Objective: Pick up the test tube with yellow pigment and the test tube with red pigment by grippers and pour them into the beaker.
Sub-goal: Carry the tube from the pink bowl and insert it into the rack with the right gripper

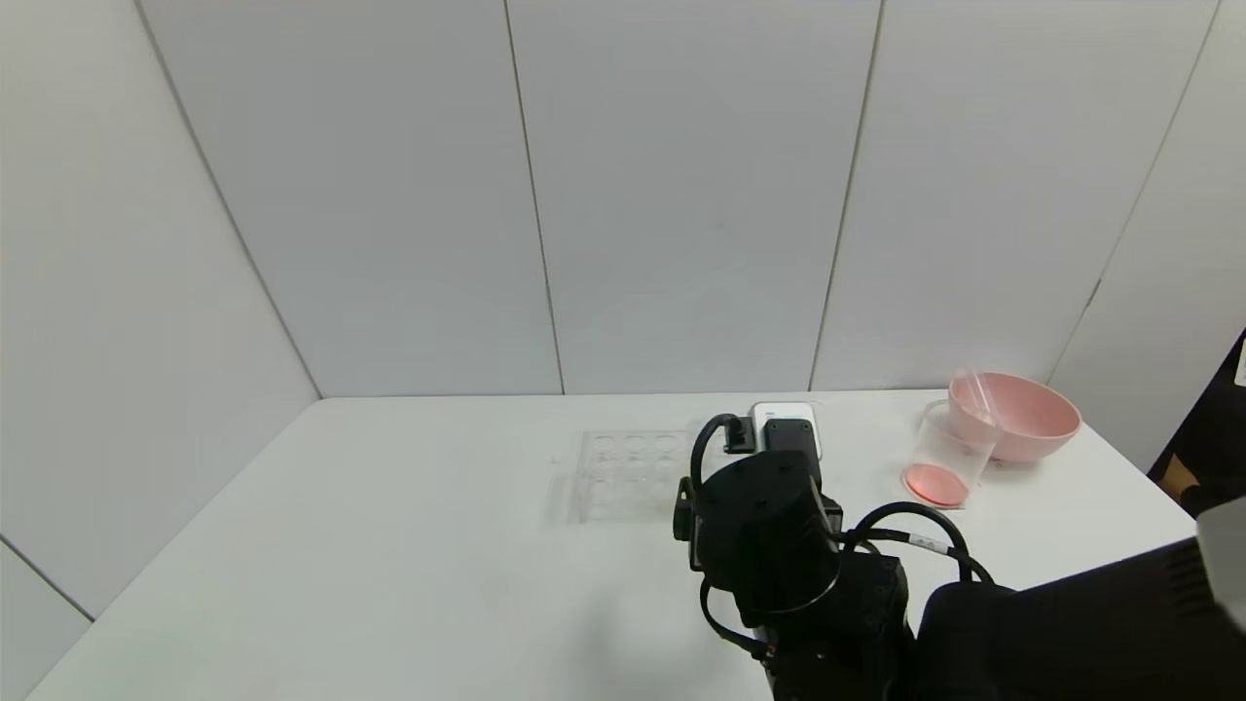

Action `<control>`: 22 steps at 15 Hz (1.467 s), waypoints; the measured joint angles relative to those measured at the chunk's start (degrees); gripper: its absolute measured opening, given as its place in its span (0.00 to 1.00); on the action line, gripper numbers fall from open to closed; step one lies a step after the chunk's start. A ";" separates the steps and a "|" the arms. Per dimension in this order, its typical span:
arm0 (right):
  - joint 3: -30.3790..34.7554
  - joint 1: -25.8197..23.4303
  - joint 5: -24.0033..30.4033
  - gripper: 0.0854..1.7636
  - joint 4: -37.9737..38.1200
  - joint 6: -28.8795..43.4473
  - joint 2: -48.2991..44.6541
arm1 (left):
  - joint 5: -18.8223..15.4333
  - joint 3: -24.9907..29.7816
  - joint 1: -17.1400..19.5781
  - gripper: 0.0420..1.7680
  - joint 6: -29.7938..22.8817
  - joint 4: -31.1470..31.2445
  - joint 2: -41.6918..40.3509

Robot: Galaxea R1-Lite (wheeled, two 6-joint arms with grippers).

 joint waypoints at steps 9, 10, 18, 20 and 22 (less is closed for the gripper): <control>-3.64 -1.60 7.91 0.96 -0.13 -2.35 4.93 | 0.00 0.00 0.00 0.97 0.00 -0.02 0.00; -4.39 -1.99 8.55 0.96 -0.13 -2.65 5.47 | 0.00 0.00 0.00 0.97 0.00 0.00 0.00; -10.72 -4.96 9.74 0.97 -0.17 -5.61 10.44 | 0.00 0.00 0.00 0.97 0.00 0.00 0.00; -12.90 -6.28 9.85 0.97 -0.15 -6.97 11.35 | 0.00 0.00 0.00 0.97 0.00 0.00 0.00; -14.67 -7.39 9.86 0.97 -0.15 -8.01 12.35 | 0.00 0.00 0.00 0.97 0.00 0.00 0.00</control>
